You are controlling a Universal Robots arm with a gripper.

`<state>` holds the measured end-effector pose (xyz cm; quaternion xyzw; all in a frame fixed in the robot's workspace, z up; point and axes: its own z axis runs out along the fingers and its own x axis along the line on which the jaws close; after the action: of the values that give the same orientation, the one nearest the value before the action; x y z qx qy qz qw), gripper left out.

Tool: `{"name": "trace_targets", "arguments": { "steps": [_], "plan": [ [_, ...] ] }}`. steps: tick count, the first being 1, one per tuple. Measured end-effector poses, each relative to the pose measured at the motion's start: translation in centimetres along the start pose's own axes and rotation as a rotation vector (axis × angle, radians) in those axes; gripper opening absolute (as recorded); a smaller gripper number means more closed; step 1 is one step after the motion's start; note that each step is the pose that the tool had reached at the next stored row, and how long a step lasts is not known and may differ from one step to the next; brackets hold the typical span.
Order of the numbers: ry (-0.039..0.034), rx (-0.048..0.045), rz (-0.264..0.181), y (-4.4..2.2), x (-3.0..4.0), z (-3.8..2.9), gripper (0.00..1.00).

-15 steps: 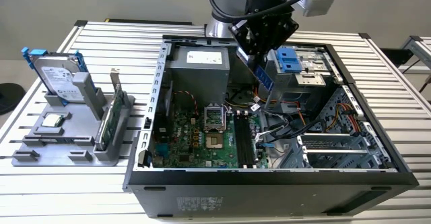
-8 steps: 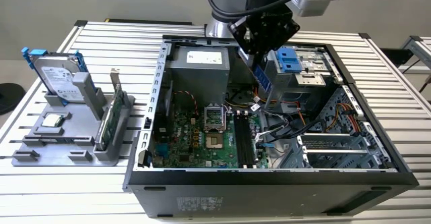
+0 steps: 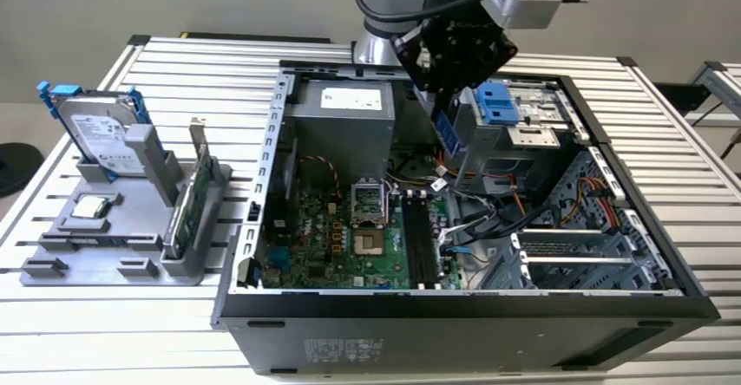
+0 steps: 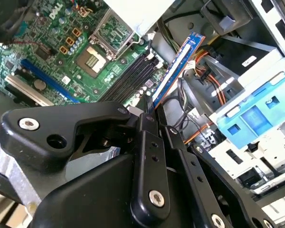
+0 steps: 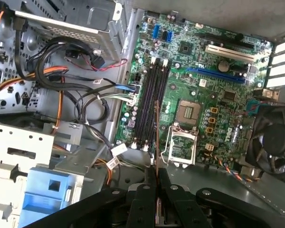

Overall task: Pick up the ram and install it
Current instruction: 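Insert the ram into the slot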

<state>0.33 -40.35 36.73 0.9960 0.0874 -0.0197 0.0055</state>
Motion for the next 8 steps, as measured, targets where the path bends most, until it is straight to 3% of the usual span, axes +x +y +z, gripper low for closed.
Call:
{"name": "trace_targets", "arguments": {
  "steps": [8],
  "plan": [
    [-0.0007, 0.0038, 0.094, 0.00, 0.00, 0.00, 0.00]
  ]
}}
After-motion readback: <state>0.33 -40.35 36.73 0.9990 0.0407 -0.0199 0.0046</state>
